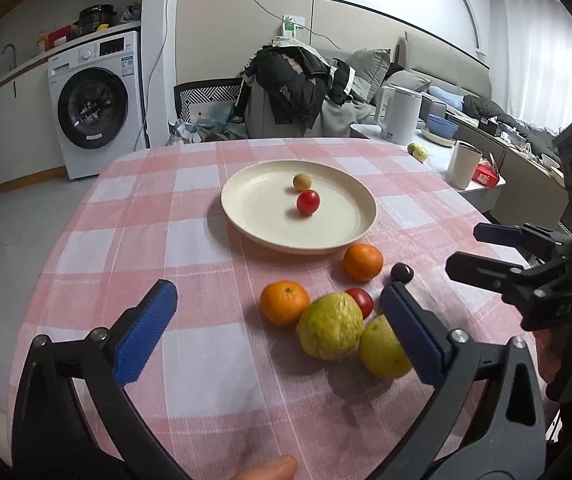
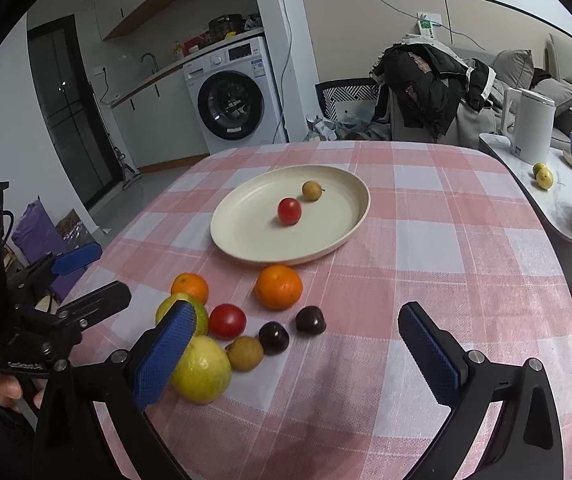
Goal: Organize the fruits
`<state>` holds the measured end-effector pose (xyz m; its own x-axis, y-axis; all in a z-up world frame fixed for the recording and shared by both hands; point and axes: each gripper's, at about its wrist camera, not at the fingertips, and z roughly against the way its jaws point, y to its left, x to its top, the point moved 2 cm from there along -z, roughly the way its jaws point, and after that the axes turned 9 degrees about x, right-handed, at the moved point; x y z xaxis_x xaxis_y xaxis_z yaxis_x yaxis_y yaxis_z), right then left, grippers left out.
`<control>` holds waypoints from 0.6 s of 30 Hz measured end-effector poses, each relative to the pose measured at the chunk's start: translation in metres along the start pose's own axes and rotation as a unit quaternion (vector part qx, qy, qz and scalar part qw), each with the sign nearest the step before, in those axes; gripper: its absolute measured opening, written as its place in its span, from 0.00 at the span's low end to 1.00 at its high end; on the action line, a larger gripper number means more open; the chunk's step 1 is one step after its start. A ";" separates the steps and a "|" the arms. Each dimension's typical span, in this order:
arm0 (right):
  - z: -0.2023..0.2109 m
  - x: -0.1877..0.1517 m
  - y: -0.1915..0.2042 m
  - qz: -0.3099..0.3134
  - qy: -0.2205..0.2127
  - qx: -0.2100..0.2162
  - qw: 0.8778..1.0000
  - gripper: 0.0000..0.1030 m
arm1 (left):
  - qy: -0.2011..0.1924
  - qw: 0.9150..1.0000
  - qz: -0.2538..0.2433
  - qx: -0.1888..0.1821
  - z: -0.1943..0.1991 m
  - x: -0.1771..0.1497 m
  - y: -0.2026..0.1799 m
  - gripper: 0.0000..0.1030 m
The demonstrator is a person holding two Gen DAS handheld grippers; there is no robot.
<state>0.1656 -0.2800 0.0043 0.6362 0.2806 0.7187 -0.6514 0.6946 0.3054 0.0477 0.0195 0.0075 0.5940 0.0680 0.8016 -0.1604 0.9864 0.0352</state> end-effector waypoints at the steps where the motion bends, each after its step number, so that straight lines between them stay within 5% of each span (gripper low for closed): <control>1: -0.001 0.000 0.000 0.002 0.004 -0.001 1.000 1.00 | 0.000 1.000 -0.002 0.001 0.002 -0.002 0.000 0.99; 18: -0.016 -0.012 0.001 0.017 0.046 -0.022 0.999 1.00 | 0.023 0.999 -0.023 0.002 -0.014 -0.008 -0.018 0.99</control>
<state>0.1638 -0.2722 -0.0145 0.6498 0.3630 0.6679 -0.6560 0.7117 0.2514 0.0565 0.0037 -0.0075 0.6362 0.0285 0.7710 -0.1351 0.9880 0.0749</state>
